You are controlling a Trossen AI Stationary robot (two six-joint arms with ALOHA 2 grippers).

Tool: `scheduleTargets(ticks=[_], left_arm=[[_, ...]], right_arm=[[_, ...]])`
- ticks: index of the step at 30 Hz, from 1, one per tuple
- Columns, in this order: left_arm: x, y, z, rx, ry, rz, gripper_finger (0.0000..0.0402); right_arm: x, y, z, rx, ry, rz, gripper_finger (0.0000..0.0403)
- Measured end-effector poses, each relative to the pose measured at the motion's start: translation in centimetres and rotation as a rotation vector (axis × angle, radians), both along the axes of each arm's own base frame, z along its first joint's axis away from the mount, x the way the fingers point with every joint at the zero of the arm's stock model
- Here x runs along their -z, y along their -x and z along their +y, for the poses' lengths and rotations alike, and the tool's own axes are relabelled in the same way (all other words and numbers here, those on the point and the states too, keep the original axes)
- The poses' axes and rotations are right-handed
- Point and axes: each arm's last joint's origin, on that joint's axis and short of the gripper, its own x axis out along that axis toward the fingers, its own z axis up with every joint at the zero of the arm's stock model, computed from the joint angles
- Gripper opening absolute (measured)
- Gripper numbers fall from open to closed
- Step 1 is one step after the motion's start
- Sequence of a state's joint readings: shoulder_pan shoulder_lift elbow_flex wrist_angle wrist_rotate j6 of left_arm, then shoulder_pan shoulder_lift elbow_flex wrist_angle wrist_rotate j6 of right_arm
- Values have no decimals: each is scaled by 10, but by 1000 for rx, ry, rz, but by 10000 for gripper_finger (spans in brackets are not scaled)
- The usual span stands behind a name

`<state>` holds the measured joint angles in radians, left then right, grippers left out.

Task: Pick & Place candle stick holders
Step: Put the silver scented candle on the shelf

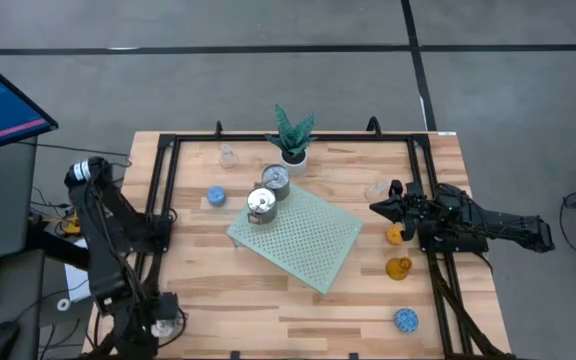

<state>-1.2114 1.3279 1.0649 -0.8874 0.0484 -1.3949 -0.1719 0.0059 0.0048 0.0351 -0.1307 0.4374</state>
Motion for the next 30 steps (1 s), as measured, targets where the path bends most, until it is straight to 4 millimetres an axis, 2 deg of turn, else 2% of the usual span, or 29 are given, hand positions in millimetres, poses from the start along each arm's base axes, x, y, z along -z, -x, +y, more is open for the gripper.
scheduleTargets(ticks=[6,20,26,30], left_arm=[[-7,1,15,-30,-56,-69,357],[14,-3,1,5,-141,-3,335],[20,-5,1,110,-231,-80,324],[21,-4,2,112,-241,-70,317]], right_arm=[[0,0,0,0,0,0,0],[0,0,0,0,0,1,0],[0,0,0,0,0,0,0],[0,0,0,0,0,0,0]])
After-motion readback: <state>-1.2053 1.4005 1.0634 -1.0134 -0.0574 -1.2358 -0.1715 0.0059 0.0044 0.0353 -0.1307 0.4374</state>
